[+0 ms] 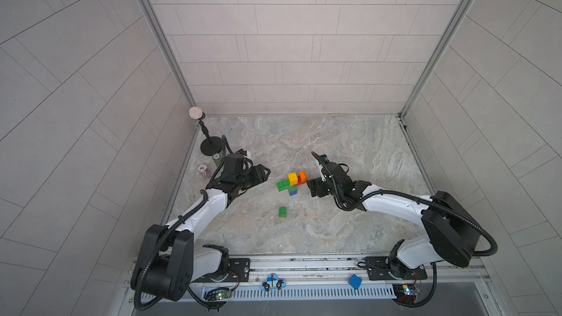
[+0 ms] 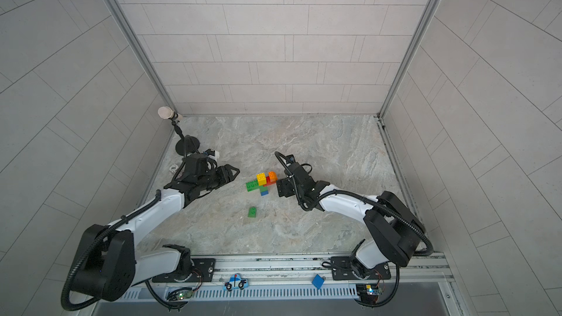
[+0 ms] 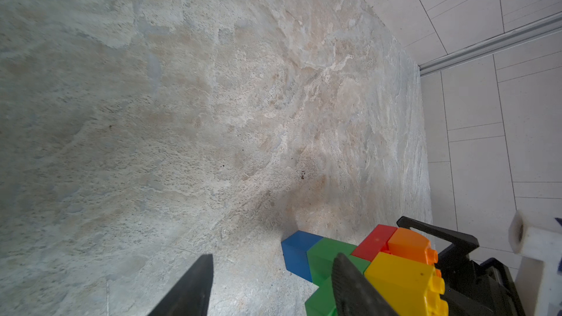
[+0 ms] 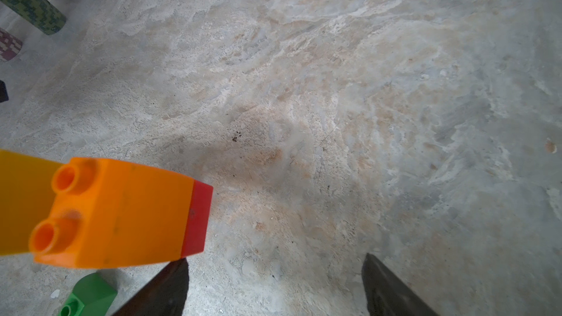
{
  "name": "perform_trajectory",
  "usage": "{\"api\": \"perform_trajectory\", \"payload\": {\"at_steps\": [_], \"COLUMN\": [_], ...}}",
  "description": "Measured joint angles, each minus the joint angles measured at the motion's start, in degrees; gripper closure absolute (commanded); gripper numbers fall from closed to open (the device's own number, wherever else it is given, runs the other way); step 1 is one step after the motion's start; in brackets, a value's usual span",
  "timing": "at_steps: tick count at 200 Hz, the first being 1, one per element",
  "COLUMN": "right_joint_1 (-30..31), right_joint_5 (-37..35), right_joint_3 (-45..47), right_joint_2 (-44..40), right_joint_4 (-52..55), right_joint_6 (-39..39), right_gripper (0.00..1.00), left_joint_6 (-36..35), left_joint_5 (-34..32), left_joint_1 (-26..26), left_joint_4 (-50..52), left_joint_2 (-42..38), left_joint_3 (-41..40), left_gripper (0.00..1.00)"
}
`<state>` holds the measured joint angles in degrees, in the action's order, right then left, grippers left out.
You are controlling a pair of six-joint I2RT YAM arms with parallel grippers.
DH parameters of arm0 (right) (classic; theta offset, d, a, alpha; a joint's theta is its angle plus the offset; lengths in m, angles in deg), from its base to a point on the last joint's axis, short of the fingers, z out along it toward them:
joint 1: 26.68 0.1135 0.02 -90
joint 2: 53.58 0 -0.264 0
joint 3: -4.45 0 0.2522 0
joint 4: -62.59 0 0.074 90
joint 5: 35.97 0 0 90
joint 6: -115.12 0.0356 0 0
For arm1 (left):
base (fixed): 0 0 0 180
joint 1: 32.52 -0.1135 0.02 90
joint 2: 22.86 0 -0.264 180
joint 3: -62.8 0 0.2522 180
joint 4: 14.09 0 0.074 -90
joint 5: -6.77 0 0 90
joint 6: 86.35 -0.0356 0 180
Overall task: Assemble a fork with lego
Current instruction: Adjust the lego brick at the center of the board.
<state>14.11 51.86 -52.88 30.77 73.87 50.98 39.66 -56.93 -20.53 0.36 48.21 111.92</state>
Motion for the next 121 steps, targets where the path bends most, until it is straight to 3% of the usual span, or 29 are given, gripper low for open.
{"api": "perform_trajectory", "payload": {"at_steps": [121], "right_joint_1": [-2.36], "right_joint_5": [3.52], "right_joint_3": [-1.97], "right_joint_2": [4.33], "right_joint_4": [-2.19], "right_joint_6": [-0.04], "right_gripper": [0.11], "left_joint_6": [-0.94], "left_joint_5": [0.83], "left_joint_1": [0.02], "left_joint_4": [0.44], "left_joint_2": [0.63], "left_joint_3": [0.09], "left_gripper": [0.34]}}
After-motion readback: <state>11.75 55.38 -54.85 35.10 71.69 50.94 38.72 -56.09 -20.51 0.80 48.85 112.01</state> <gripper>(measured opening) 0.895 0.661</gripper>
